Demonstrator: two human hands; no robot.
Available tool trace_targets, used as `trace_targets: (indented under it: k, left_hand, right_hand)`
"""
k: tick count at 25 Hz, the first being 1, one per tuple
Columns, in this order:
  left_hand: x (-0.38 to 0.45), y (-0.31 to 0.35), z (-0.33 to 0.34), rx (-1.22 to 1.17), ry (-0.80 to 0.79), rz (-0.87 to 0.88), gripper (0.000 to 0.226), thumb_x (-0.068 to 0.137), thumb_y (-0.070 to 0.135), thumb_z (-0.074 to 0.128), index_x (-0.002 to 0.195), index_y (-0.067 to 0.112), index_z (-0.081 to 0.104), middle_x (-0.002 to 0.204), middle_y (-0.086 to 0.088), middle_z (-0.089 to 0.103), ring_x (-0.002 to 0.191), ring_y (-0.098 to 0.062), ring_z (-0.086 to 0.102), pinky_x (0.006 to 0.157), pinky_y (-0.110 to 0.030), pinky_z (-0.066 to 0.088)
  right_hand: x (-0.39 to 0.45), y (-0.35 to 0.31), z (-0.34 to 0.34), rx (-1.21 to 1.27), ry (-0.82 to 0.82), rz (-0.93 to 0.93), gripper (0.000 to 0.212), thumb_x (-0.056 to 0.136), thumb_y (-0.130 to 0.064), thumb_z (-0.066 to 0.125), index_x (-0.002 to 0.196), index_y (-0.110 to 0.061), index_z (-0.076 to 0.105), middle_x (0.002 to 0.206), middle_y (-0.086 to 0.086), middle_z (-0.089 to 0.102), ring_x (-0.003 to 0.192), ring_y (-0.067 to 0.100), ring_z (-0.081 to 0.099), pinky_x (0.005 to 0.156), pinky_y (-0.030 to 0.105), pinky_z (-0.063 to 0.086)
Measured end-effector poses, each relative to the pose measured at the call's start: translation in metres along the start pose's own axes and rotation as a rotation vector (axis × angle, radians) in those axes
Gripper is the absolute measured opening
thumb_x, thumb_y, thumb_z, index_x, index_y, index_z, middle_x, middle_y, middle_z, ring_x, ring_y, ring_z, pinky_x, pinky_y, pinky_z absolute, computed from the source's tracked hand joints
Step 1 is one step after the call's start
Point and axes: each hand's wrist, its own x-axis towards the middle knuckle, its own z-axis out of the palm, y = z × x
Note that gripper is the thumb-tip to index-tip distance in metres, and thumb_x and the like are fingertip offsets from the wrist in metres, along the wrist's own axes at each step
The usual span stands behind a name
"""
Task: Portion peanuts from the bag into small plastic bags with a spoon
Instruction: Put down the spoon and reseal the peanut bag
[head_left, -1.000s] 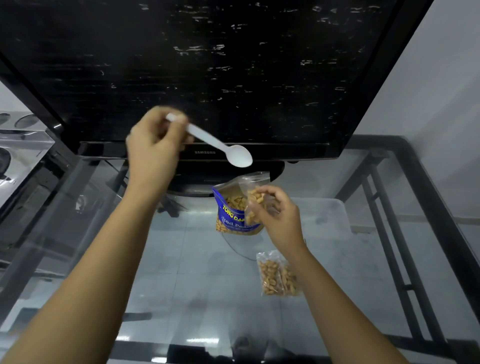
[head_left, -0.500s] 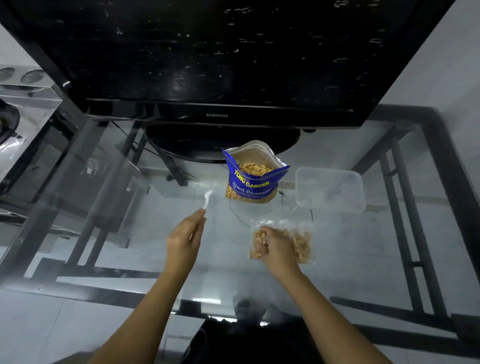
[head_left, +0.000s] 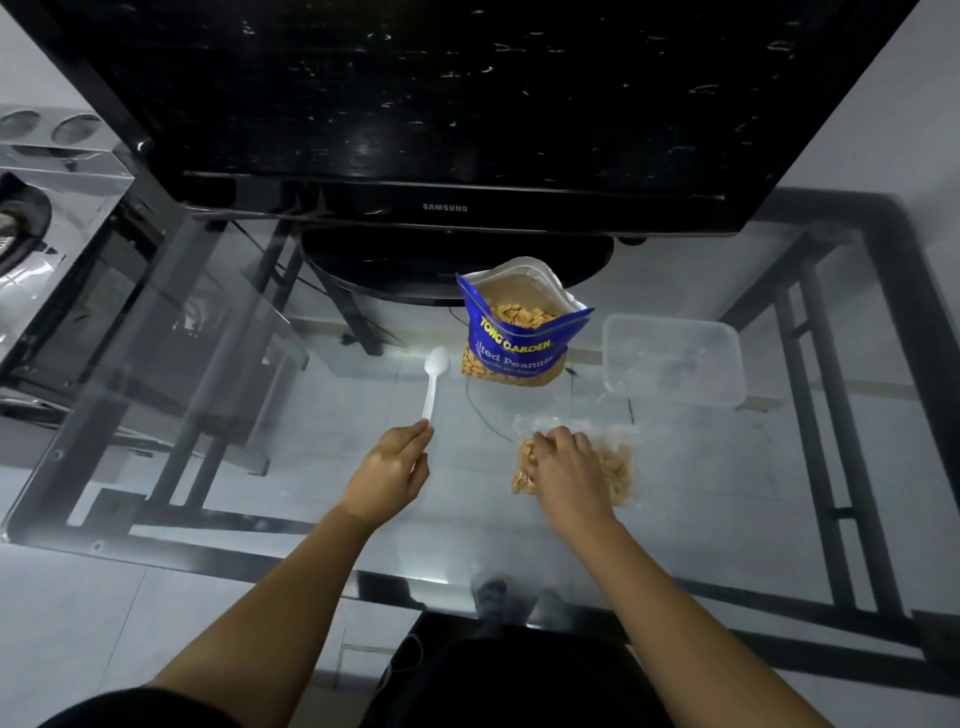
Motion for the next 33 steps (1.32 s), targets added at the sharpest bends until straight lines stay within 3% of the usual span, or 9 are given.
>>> trace_targets:
  k: [4,8,10,13,17,20,23,29,33]
  left_hand:
    - [0.014,0.010,-0.013,-0.013,0.097,-0.037,0.043,0.084,0.024,0.048,0.111,-0.006,0.063,0.110,-0.024,0.067,0.091,-0.036,0.067,0.080,-0.041,0.057]
    - [0.100,0.024,-0.072,-0.130,0.279,-0.050,0.047,0.087,0.020,0.057,0.129,-0.001,0.051,0.133,-0.020,0.054,0.120,-0.032,0.053,0.102,-0.028,0.036]
    - [0.142,0.031,-0.101,-0.161,0.094,0.017,0.059,0.086,0.020,0.063,0.138,0.003,0.039,0.142,-0.017,0.043,0.131,-0.027,0.041,0.105,-0.025,0.028]
    - [0.178,0.029,-0.118,-0.072,-0.144,0.119,0.056,0.085,0.017,0.065,0.135,0.004,0.043,0.131,-0.016,0.053,0.120,-0.026,0.050,0.094,-0.022,0.035]
    - [0.190,0.012,-0.124,-0.072,-0.191,0.215,0.031,0.085,0.015,0.065,0.112,0.002,0.061,0.110,-0.017,0.065,0.101,-0.020,0.059,0.082,-0.028,0.048]
    - [0.189,0.003,-0.125,-0.087,-0.232,0.155,0.029,0.086,0.018,0.063,0.110,0.002,0.062,0.109,-0.016,0.066,0.100,-0.010,0.054,0.079,-0.029,0.050]
    - [0.188,0.001,-0.119,-0.132,-0.230,0.125,0.028,0.086,0.018,0.062,0.108,0.001,0.064,0.108,-0.015,0.067,0.098,-0.008,0.051,0.076,-0.026,0.048]
    - [0.203,0.014,-0.121,-0.064,-0.368,0.024,0.029,0.088,0.023,0.060,0.113,0.009,0.058,0.115,-0.010,0.063,0.106,-0.016,0.055,0.083,-0.034,0.049]
    - [0.218,0.073,-0.109,0.087,-0.293,0.232,0.035,0.089,0.034,0.056,0.119,0.015,0.056,0.117,-0.004,0.060,0.110,-0.020,0.053,0.093,-0.039,0.040]
  right_hand:
    - [-0.006,0.002,-0.028,0.332,0.191,0.050,0.041,0.095,-0.016,0.044,0.135,-0.009,0.043,0.130,0.012,0.050,0.120,0.026,0.044,0.095,0.031,0.038]
    - [0.018,0.020,-0.083,0.551,0.523,0.078,0.049,0.092,-0.017,0.052,0.138,-0.007,0.037,0.135,0.015,0.043,0.124,0.027,0.043,0.094,0.026,0.037]
    - [0.043,0.032,-0.104,0.527,0.408,0.042,0.063,0.091,-0.026,0.057,0.143,-0.008,0.027,0.146,0.013,0.035,0.133,0.026,0.036,0.104,0.032,0.034]
    - [0.068,0.048,-0.116,0.483,0.309,-0.068,0.057,0.086,-0.030,0.064,0.136,-0.011,0.044,0.135,0.012,0.053,0.123,0.026,0.050,0.100,0.034,0.040]
    - [0.080,0.064,-0.123,0.586,0.302,-0.129,0.028,0.083,-0.019,0.067,0.110,-0.010,0.067,0.101,0.011,0.072,0.094,0.023,0.065,0.080,0.034,0.052]
    - [0.087,0.073,-0.125,0.652,0.222,-0.085,0.025,0.085,-0.019,0.065,0.105,-0.006,0.067,0.099,0.011,0.071,0.091,0.016,0.062,0.071,0.030,0.054]
    - [0.097,0.074,-0.122,0.679,0.222,0.013,0.019,0.085,-0.019,0.066,0.098,-0.006,0.069,0.091,0.012,0.071,0.081,0.013,0.059,0.059,0.017,0.045]
    - [0.103,0.072,-0.120,0.707,0.208,0.036,0.018,0.085,-0.018,0.066,0.096,-0.005,0.068,0.093,0.012,0.070,0.091,0.017,0.061,0.066,0.025,0.050]
    - [0.100,0.072,-0.120,0.712,0.213,0.027,0.018,0.085,-0.019,0.066,0.096,-0.005,0.069,0.088,0.012,0.069,0.084,0.016,0.060,0.065,0.026,0.048]
